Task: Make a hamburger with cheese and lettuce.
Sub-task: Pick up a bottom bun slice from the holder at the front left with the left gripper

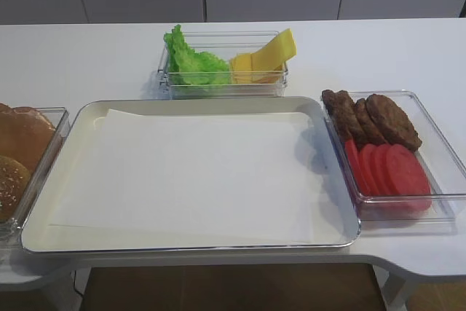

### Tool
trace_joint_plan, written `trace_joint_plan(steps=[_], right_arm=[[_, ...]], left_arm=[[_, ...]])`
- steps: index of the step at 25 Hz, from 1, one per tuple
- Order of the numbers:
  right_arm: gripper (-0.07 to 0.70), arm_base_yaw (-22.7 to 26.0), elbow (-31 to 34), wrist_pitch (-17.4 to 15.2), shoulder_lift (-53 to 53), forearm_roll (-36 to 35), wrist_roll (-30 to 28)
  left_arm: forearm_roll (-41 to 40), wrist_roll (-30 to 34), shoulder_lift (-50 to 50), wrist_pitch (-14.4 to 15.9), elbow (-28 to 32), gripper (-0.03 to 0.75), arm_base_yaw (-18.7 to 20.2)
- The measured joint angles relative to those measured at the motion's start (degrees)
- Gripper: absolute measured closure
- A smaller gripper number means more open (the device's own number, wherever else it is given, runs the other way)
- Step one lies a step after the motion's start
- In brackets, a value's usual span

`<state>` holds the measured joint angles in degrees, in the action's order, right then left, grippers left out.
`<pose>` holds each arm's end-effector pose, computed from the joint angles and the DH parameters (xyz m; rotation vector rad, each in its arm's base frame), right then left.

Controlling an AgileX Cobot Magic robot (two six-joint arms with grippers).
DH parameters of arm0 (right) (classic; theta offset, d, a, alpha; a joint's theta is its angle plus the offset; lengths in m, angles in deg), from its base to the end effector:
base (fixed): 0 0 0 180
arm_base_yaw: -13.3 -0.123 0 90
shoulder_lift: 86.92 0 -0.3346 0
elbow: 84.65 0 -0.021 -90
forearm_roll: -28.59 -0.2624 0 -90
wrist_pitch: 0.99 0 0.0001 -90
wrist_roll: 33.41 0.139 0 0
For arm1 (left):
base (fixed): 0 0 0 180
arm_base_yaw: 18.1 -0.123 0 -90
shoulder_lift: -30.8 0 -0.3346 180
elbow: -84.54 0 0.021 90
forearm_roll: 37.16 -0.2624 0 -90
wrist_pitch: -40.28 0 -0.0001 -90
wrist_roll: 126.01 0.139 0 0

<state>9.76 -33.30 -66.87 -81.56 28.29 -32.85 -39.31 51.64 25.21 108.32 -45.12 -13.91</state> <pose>-0.0083 0.0002 0.2409 -0.0562 2.1392 0.0483 -0.0119 0.0057 0.2423 0.0299 2.1629 -0.0200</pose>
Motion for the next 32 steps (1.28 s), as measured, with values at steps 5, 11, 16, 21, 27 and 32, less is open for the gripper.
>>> trace_joint_plan(steps=[5,11,16,21,27,32], right_arm=[[0.191,0.00,0.00,0.00,0.00,0.00,0.00],[0.191,0.00,0.00,0.00,0.00,0.00,0.00],[0.191,0.00,0.00,0.00,0.00,0.00,0.00],[0.191,0.00,0.00,0.00,0.00,0.00,0.00],[0.191,0.00,0.00,0.00,0.00,0.00,0.00],[0.191,0.00,0.00,0.00,0.00,0.00,0.00]], left_arm=[[0.00,0.22,0.00,0.00,0.00,0.301,0.00],[-1.34,0.36,0.00,1.37,-0.24,0.301,0.00],[-1.44,0.40,-6.56,3.51,-3.33,0.301,0.00],[-1.44,-0.50,-16.87,4.54,-8.96,0.301,0.00],[-1.44,-0.37,-31.21,4.54,-18.63,0.301,0.00],[-1.44,0.26,-43.19,4.44,-28.31,0.301,0.00]])
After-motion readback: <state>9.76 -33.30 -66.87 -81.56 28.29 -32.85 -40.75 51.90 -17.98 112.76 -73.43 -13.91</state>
